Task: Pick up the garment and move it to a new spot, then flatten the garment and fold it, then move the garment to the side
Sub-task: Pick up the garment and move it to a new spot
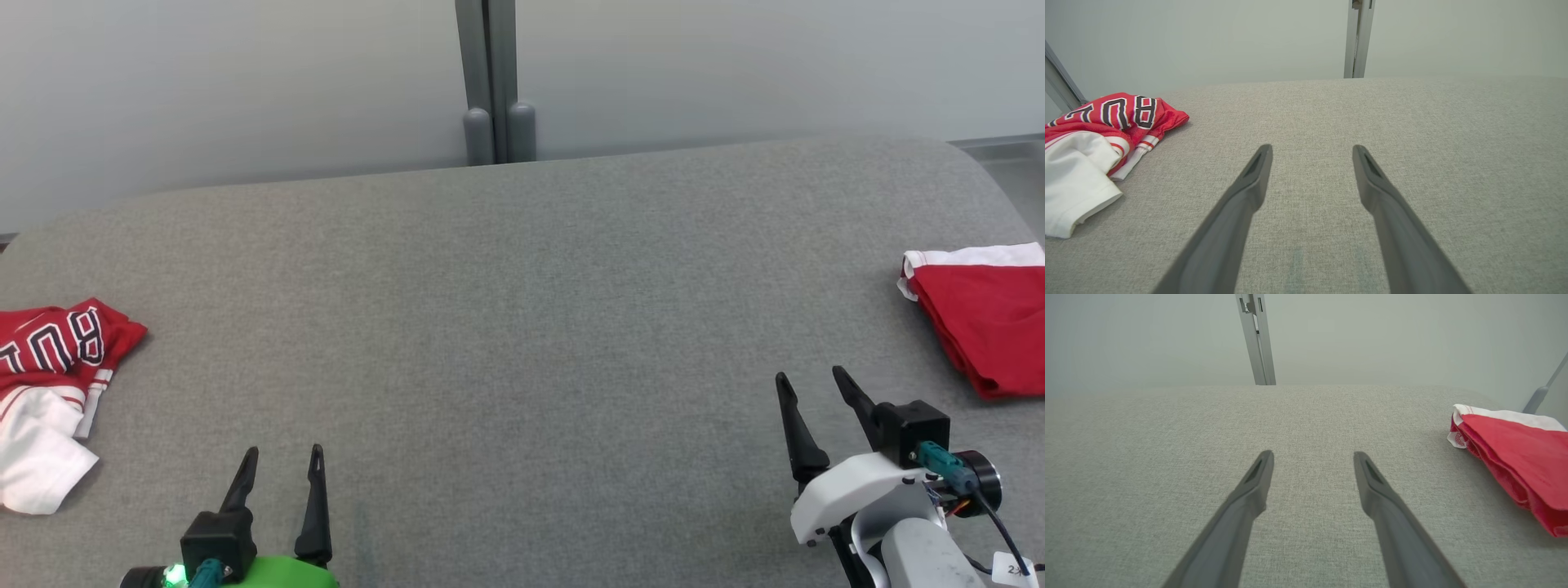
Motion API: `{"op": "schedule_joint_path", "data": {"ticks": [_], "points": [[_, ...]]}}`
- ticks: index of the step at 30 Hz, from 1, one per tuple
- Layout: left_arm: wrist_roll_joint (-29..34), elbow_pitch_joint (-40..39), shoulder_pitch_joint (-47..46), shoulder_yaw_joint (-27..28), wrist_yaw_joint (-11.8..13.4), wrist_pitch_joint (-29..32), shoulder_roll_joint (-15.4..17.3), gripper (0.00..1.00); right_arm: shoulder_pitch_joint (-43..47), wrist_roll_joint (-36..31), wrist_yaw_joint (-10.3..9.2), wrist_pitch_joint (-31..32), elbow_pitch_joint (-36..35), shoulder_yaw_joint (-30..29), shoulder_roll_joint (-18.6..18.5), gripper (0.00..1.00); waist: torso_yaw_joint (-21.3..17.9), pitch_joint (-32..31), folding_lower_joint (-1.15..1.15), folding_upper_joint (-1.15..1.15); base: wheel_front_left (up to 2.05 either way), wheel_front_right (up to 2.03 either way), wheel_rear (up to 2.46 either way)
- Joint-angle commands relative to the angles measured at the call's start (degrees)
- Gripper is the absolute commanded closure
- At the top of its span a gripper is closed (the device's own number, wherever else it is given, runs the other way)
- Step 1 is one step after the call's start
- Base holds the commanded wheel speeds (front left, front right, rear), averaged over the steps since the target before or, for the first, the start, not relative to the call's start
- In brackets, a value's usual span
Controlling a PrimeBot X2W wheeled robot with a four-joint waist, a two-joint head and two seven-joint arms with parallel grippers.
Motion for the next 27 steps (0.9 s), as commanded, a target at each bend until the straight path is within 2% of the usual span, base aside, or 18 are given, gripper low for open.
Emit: {"op": "schedule_joint_path", "data": {"ticks": [1,7,12,18,27], "points": [[-0.72,-0.27,0.39,0.11,0.31,-0.01,0.0,0.0,0.93,0.3,-0.09,-0.26,-0.17,0.23,-0.22,0.0,0.4,0.06,0.0,0.0,0.0,0.0,0.0],[-1.51,1.04,-0.94,-0.06,0.57,-0.01,0.03,0.0,0.98,1.12,-0.09,-0.26,-0.29,1.63,-0.22,0.0,4.14,0.47,0.0,0.0,0.0,0.0,0.0],[-3.42,2.13,-1.95,0.23,0.52,-0.01,0.06,0.0,0.31,3.01,-0.09,-0.26,0.61,3.03,-0.24,0.0,10.73,1.83,0.0,0.0,0.0,0.0,0.0],[-3.08,2.73,-1.15,3.21,0.31,-0.01,0.06,0.0,-1.63,4.36,-0.09,-0.26,1.37,5.4,-0.23,0.0,18.52,2.83,0.0,0.0,0.0,0.0,0.0],[-4.82,3.34,-0.38,6.56,0.73,-0.02,0.03,0.0,-2.9,4.72,-0.09,-0.25,2.61,7.37,-0.24,0.0,27.36,3.94,0.0,0.0,0.0,0.0,0.0]]}}
